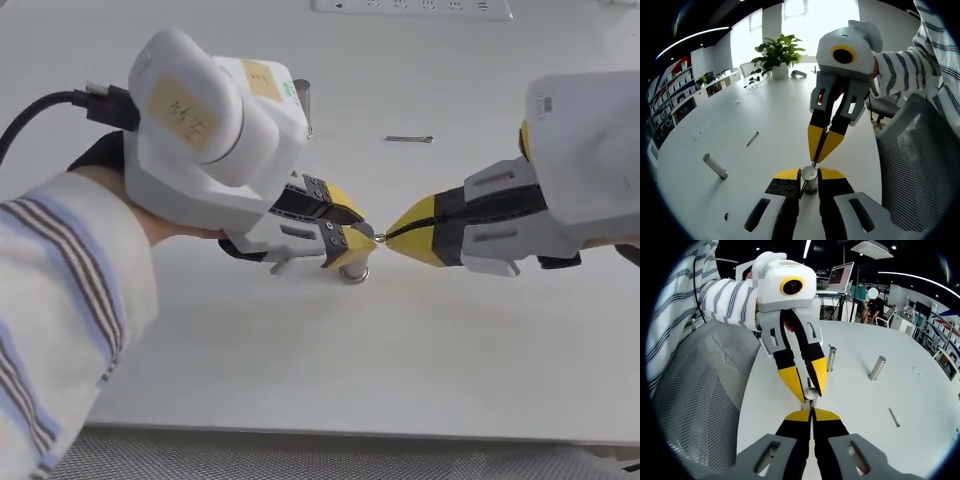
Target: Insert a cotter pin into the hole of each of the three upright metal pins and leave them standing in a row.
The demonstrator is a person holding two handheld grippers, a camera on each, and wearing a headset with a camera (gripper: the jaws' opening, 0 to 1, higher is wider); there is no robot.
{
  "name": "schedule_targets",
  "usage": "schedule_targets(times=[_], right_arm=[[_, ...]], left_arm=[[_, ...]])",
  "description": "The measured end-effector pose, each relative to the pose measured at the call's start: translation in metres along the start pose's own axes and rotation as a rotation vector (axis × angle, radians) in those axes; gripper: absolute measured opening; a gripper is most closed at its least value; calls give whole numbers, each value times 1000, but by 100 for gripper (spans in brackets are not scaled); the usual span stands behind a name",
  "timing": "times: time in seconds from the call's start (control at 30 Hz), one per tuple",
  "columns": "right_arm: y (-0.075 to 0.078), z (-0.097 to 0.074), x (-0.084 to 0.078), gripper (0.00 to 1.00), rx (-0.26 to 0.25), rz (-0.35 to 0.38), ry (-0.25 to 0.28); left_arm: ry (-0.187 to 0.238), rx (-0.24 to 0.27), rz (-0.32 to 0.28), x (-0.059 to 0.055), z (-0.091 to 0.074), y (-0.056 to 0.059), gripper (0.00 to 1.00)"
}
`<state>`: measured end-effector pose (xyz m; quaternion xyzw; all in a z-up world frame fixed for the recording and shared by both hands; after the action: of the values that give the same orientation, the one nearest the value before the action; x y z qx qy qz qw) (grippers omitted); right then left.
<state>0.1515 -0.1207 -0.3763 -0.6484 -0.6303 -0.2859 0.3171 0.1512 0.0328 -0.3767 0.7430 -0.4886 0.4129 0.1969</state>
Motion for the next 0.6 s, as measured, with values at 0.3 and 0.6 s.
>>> schedule_targets(times=[0.3,0.6], right_arm=[[5,1,0,0,-8,4,-8],[8,-2,1,10,-43,21,5]], left_arm=[[8,2,3,0,0,-1,10],[75,6,-72,-5,-12,-7,22]])
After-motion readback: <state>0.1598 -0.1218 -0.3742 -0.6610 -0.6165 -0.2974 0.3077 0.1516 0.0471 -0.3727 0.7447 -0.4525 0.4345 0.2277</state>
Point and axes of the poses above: the centre of the closed fingertips' face, and the gripper's own axes: z roughly forward along the fingers, y roughly to its right, x roughly out of its top, the point moved 10 cm from there along -z, roughly backward along the fingers, and after that the axes turned 10 degrees about x, right-handed, at the moved point
